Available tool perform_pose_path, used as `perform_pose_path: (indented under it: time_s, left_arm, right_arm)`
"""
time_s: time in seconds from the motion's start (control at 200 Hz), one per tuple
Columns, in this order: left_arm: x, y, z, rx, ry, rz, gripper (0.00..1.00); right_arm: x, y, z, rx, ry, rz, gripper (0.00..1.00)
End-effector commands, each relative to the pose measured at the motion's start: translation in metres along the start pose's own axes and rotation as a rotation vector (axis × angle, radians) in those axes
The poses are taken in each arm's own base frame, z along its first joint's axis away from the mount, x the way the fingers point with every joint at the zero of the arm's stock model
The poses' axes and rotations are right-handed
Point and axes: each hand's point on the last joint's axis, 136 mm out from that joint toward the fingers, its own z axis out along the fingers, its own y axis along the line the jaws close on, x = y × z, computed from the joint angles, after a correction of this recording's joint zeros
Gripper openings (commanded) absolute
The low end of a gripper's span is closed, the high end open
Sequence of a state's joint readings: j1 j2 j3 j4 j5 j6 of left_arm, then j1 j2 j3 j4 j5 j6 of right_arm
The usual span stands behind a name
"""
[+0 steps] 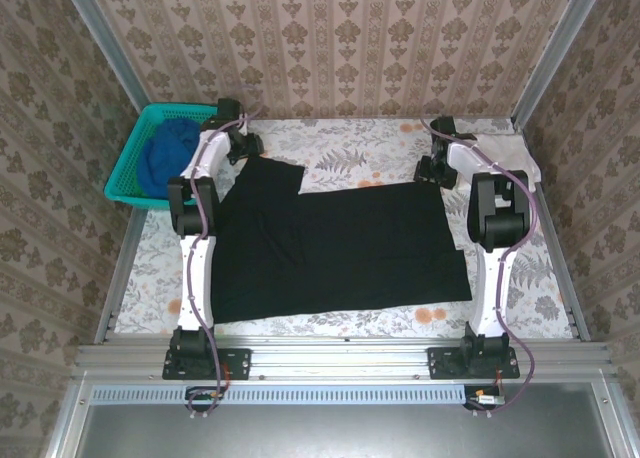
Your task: Fold and stack the t-shirts
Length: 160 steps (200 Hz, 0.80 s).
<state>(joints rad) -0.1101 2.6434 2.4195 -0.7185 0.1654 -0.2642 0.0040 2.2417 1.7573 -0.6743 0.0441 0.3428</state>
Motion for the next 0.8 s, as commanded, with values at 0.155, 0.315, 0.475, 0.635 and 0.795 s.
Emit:
perform_pose_path:
  time_s: [0.155,0.315,0.475,0.635,0.795]
  left_arm:
    - [0.025,0.0,0.008,0.031,0.082,0.012,0.38]
    - [0.034,0.0,0.0,0.023,0.073,0.01,0.3]
    - [0.029,-0.005,-0.006,0.027,0.057,0.025,0.12]
    - [-0.005,-0.021,-0.032,0.079,-0.013,0.05,0.0]
    - [-0.055,-0.047,-0.087,0.173,-0.148,0.076,0.0]
  right_arm:
    - [0.02,-0.001,0.016,-0.006,0.126,0.035,0.58]
    - [0.02,-0.003,0.018,-0.011,0.137,0.049,0.53]
    - [0.018,0.0,0.02,-0.03,0.142,0.048,0.35]
    - [0.002,0.001,0.001,-0.036,0.075,0.044,0.1]
    - [-0.021,0.002,-0.04,-0.055,-0.029,0.025,0.0]
